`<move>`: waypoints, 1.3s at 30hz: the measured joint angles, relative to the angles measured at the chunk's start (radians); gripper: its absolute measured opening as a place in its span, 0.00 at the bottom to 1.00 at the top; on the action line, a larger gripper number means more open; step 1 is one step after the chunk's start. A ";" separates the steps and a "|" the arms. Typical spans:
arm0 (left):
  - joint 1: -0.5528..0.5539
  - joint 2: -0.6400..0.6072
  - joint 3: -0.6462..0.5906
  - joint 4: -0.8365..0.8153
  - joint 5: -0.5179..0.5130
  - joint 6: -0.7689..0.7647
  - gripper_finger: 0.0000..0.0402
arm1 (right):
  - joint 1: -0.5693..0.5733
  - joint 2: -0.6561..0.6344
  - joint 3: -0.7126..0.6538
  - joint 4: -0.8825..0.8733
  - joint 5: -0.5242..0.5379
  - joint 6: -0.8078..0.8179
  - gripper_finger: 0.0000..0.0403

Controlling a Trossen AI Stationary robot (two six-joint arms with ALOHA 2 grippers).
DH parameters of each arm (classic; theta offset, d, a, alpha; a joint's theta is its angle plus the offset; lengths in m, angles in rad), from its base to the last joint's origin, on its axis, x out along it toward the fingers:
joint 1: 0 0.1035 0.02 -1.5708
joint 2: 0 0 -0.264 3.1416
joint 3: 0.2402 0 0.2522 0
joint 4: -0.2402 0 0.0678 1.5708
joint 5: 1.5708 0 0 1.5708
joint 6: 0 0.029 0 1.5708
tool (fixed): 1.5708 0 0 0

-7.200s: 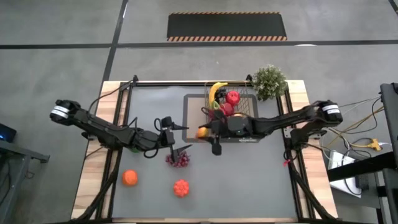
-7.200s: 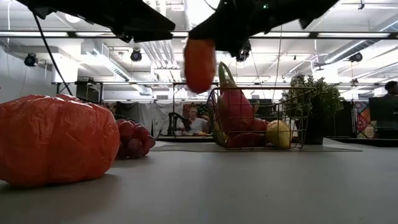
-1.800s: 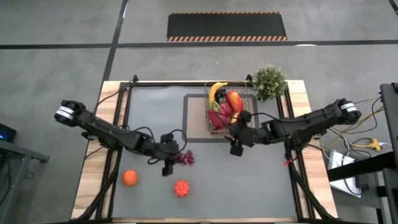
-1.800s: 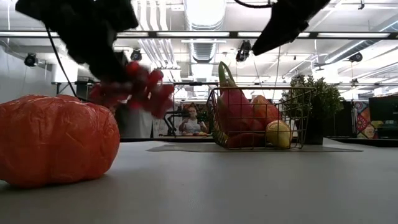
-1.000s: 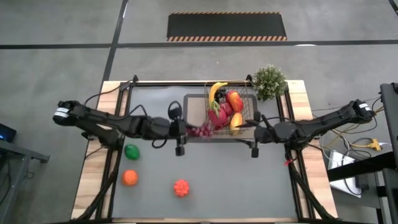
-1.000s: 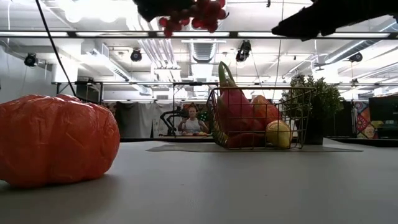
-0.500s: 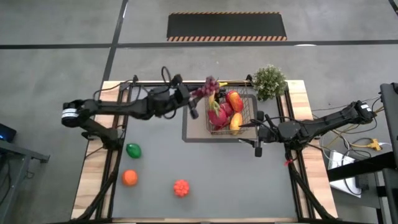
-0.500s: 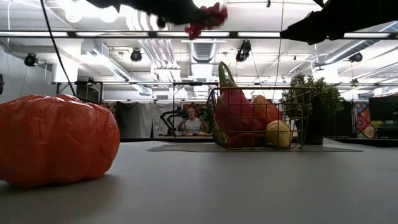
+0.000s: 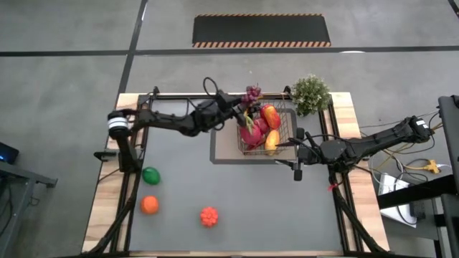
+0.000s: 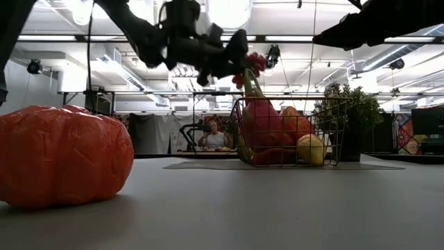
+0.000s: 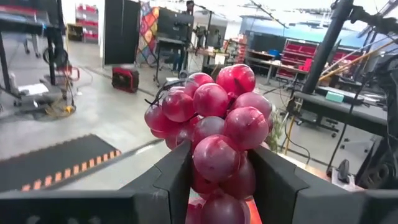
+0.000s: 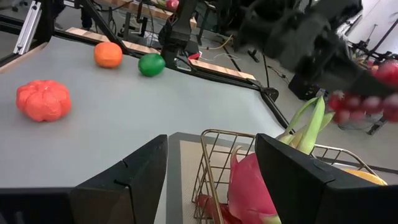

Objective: Build produce basket
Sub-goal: Put the red grapes into the wire basket, then put the lime into the wire basket

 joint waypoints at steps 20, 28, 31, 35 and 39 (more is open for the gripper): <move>-0.003 0.172 0.122 -0.006 0.002 -0.035 0.32 | 0.000 0.001 0.000 -0.005 0.000 0.003 0.58; -0.004 0.171 0.120 -0.015 0.001 -0.038 0.44 | 0.000 0.001 0.000 -0.007 0.001 0.004 0.58; -0.004 0.171 0.119 -0.031 0.001 -0.059 0.48 | 0.000 0.001 0.000 -0.007 0.001 0.006 0.58; -0.004 0.171 0.118 -0.035 0.001 -0.060 0.50 | 0.000 0.001 0.000 -0.007 0.001 0.009 0.58; -0.004 0.171 0.118 -0.035 0.004 -0.060 0.50 | 0.000 0.001 0.000 -0.007 0.001 0.011 0.58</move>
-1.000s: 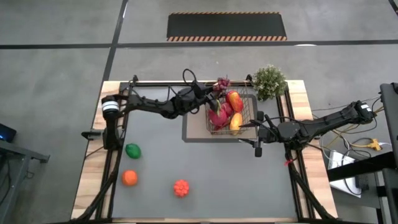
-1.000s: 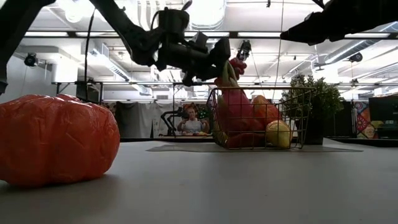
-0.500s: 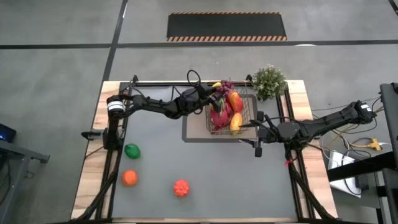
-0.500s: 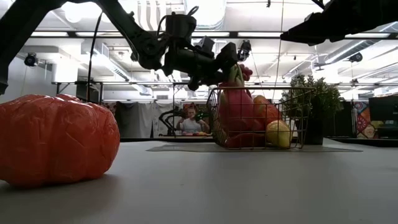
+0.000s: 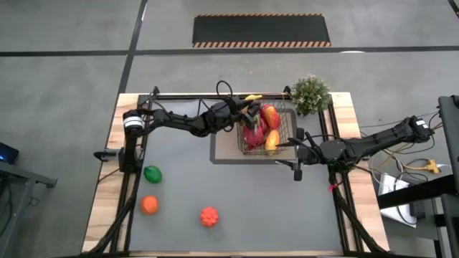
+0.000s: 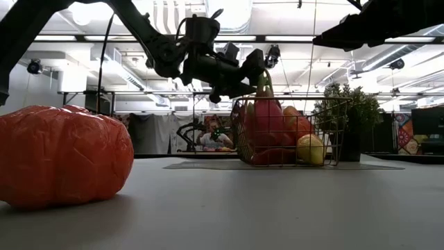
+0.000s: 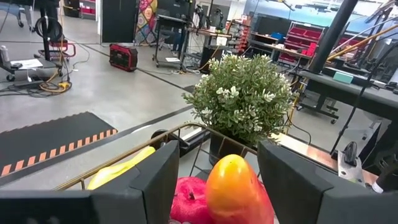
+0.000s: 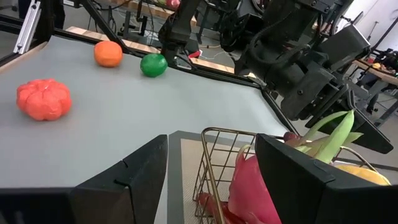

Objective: Build produce basket
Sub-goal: Put the lime into the wire basket

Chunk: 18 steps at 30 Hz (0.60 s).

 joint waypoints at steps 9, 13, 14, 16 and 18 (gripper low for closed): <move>-0.001 -0.034 -0.011 -0.003 0.179 0.000 0.50 | 0.000 0.000 0.000 0.000 0.000 0.003 0.58; -0.002 -0.108 -0.013 -0.100 0.290 0.001 0.50 | 0.000 0.000 0.000 0.000 0.000 0.004 0.58; -0.003 -0.134 -0.013 -0.137 0.305 0.001 0.50 | 0.000 0.000 0.000 -0.001 0.000 0.004 0.58; -0.008 -0.186 -0.013 -0.240 0.316 0.004 0.50 | 0.000 0.000 0.000 -0.001 0.000 0.005 0.58; -0.016 -0.244 -0.013 -0.360 0.316 0.008 0.50 | 0.000 0.000 0.000 0.000 0.000 0.012 0.58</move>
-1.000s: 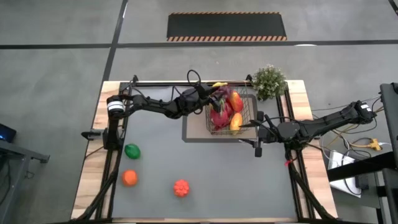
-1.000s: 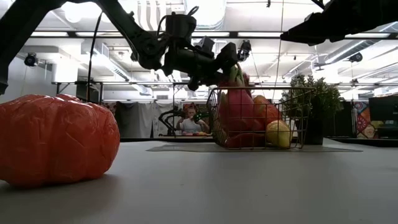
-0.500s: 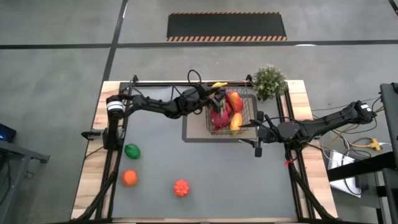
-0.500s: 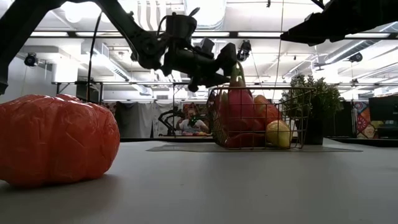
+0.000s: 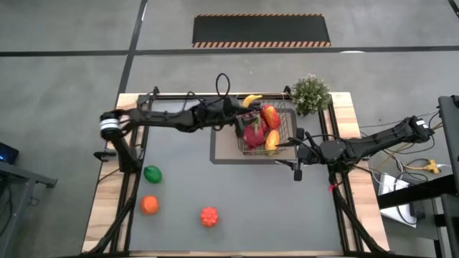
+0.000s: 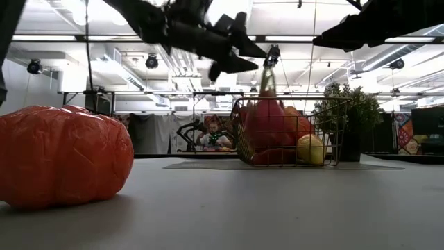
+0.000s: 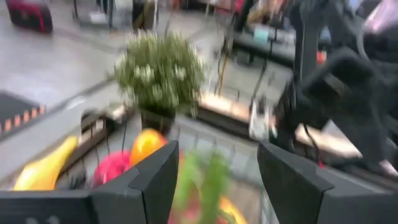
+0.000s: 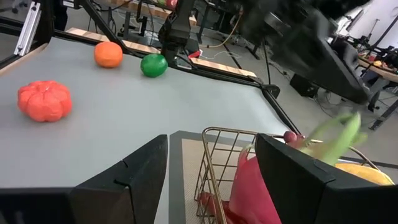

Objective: Build produce basket
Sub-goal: Put the lime into the wire basket

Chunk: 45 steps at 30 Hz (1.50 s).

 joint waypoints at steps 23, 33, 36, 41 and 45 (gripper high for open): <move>-0.218 -0.391 -0.017 -1.118 -0.065 -0.390 0.50 | 0.000 0.000 0.000 0.004 0.000 0.027 0.58; -0.486 -0.383 -0.018 -1.771 -0.008 -0.633 0.50 | 0.000 0.002 0.000 0.000 0.000 0.027 0.58; -0.567 -0.383 -0.019 -1.883 -0.010 -0.478 0.50 | 0.000 0.002 0.000 0.000 0.000 0.027 0.58; -0.669 -0.379 -0.051 -1.914 -0.017 -0.317 0.50 | 0.000 0.002 0.000 0.000 0.000 0.041 0.58; -0.687 -0.379 -0.112 -1.917 -0.021 -0.313 0.52 | 0.000 0.002 0.000 0.001 0.000 0.059 0.58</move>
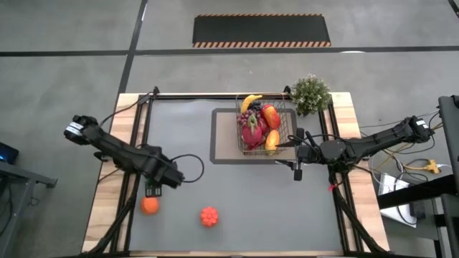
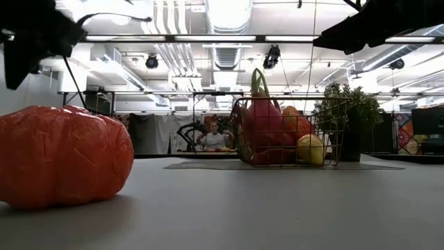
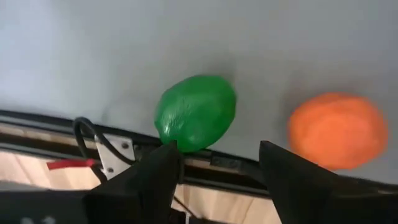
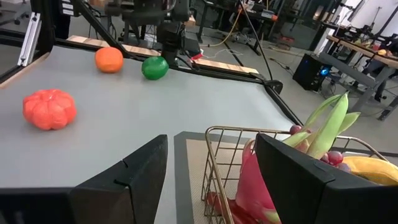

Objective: Build produce basket
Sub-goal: Put the lime into the wire basket

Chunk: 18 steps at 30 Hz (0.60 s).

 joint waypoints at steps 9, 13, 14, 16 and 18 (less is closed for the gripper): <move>-0.004 0.020 -0.133 0.004 0.018 0.173 0.71 | 0.000 0.000 0.000 0.000 0.000 0.000 0.58; -0.004 0.039 -0.159 0.053 0.010 0.295 0.72 | 0.000 0.000 0.000 0.000 0.000 0.003 0.58; -0.004 0.041 -0.166 0.066 0.010 0.311 0.72 | 0.000 0.000 0.000 0.000 0.000 0.004 0.58; -0.004 0.048 -0.183 0.089 0.009 0.332 0.72 | 0.000 0.000 0.000 0.000 0.000 0.004 0.58; -0.004 0.055 -0.203 0.106 -0.001 0.336 0.72 | 0.000 0.000 0.000 0.000 0.000 0.003 0.58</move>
